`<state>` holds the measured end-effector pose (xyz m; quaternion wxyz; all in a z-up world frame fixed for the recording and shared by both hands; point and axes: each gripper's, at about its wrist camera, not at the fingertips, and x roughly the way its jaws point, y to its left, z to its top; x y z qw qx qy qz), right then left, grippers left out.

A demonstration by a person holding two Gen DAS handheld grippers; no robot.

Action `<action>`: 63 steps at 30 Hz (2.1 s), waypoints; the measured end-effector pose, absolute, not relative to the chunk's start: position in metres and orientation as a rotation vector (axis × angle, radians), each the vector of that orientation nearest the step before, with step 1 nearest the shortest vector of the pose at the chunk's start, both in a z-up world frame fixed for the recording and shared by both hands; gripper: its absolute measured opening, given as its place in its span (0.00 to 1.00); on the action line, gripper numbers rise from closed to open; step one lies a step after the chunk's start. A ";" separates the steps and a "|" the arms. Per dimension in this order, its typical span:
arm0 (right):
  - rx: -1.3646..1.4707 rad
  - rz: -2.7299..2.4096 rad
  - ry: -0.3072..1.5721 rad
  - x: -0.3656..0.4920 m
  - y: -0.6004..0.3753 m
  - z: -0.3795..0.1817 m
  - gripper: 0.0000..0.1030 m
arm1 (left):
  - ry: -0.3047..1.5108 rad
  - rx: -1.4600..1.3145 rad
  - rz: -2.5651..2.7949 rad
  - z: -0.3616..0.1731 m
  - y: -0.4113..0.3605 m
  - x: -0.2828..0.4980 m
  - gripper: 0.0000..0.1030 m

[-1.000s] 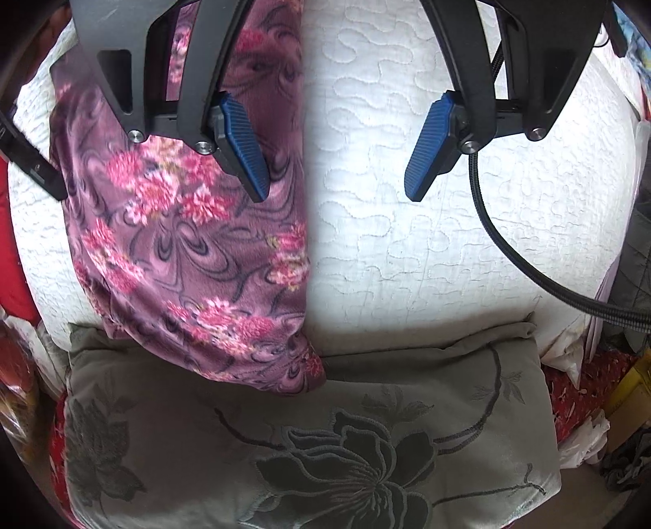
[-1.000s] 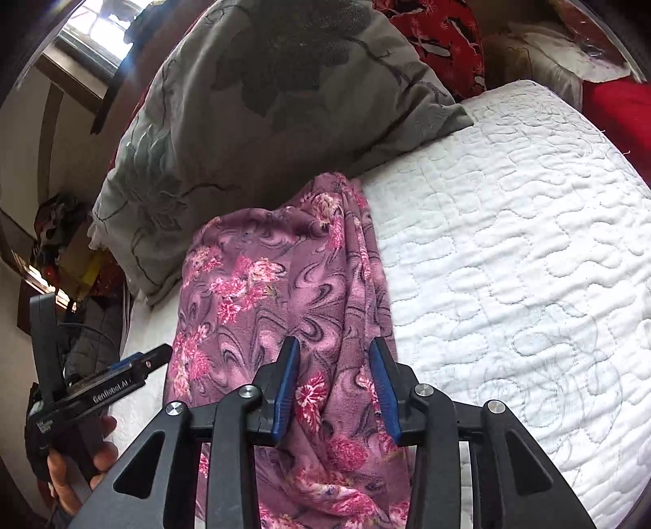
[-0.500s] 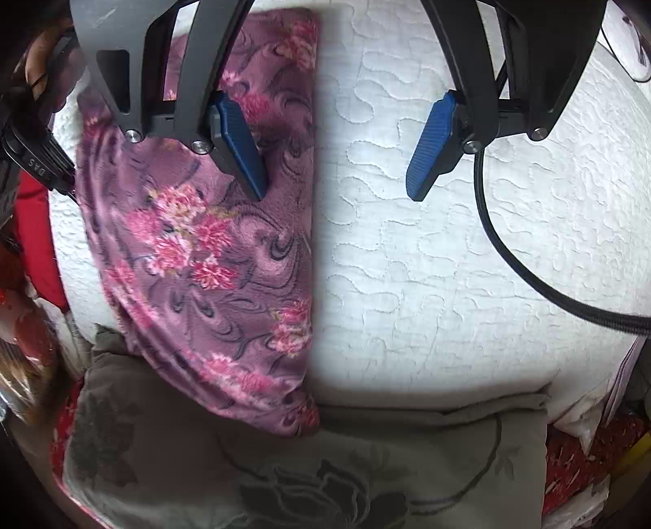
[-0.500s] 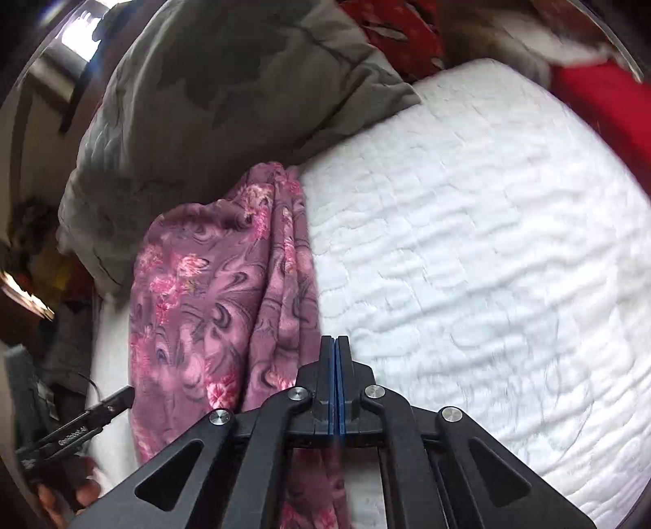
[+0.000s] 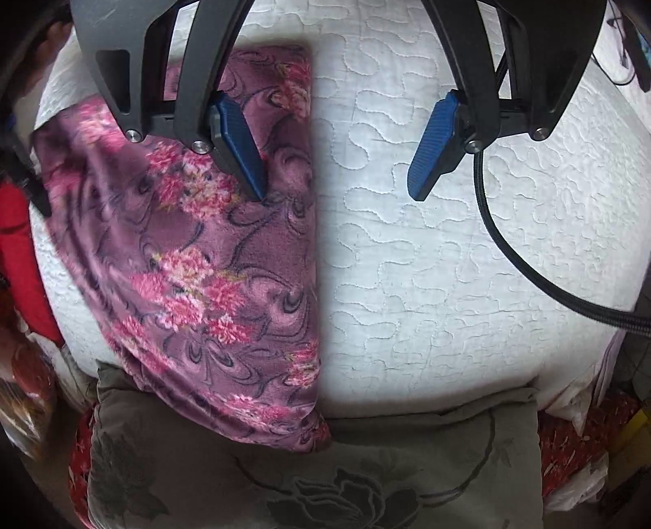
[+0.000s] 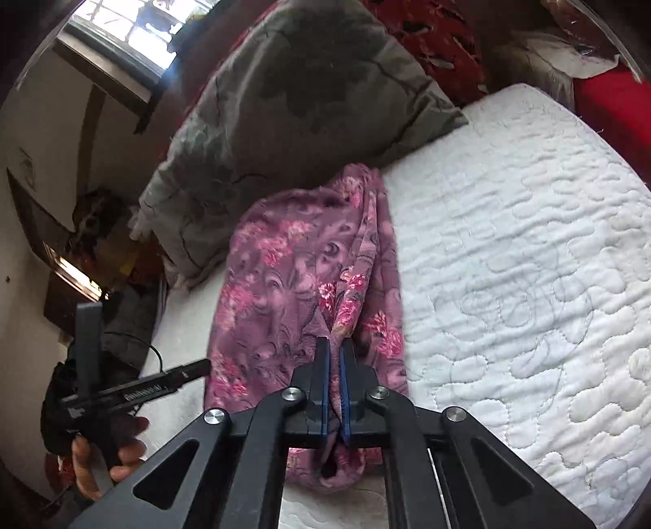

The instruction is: Fold small clothes

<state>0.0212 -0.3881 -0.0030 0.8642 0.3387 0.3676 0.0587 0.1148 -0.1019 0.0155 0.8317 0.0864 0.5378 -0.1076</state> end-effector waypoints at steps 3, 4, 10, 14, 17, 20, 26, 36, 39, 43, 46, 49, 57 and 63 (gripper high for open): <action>0.666 0.068 0.826 0.020 -0.394 -0.011 0.04 | 1.146 0.213 -0.212 0.012 -0.110 0.106 0.69; 0.656 0.044 0.883 0.023 -0.395 -0.022 0.04 | 1.149 0.212 -0.210 0.011 -0.110 0.105 0.69; 0.655 0.024 0.898 0.015 -0.392 -0.020 0.09 | 1.125 0.253 -0.199 0.014 -0.116 0.095 0.69; 0.617 0.021 0.866 0.018 -0.388 -0.003 0.10 | 1.089 0.291 -0.163 0.021 -0.124 0.087 0.69; 0.621 0.031 0.847 0.024 -0.386 0.004 0.10 | 1.053 0.333 -0.134 0.023 -0.128 0.085 0.69; 0.626 0.040 0.836 0.025 -0.385 0.008 0.14 | 1.040 0.352 -0.126 0.023 -0.132 0.082 0.70; 0.613 0.030 0.832 0.042 -0.382 0.011 0.26 | 1.021 0.288 -0.123 0.034 -0.120 0.089 0.70; 0.647 0.007 0.843 0.086 -0.383 -0.005 0.31 | 1.097 0.190 -0.130 0.027 -0.107 0.128 0.70; 0.648 0.033 0.807 0.097 -0.378 -0.001 0.32 | 1.088 0.201 -0.124 0.029 -0.112 0.133 0.70; 0.552 0.098 0.880 0.118 -0.363 -0.008 0.07 | 1.094 0.182 -0.127 0.029 -0.109 0.138 0.70; 0.529 0.103 0.795 0.113 -0.366 0.009 0.06 | 1.088 0.182 -0.128 0.027 -0.107 0.140 0.70; 0.542 0.071 0.818 0.114 -0.372 0.002 0.06 | 1.111 0.179 -0.120 0.019 -0.103 0.147 0.70; 0.624 0.058 0.859 0.124 -0.383 -0.003 0.22 | 1.117 0.105 -0.165 0.021 -0.089 0.163 0.70; 0.717 -0.002 0.855 0.155 -0.399 -0.014 0.39 | 1.151 -0.003 -0.273 0.029 -0.097 0.203 0.70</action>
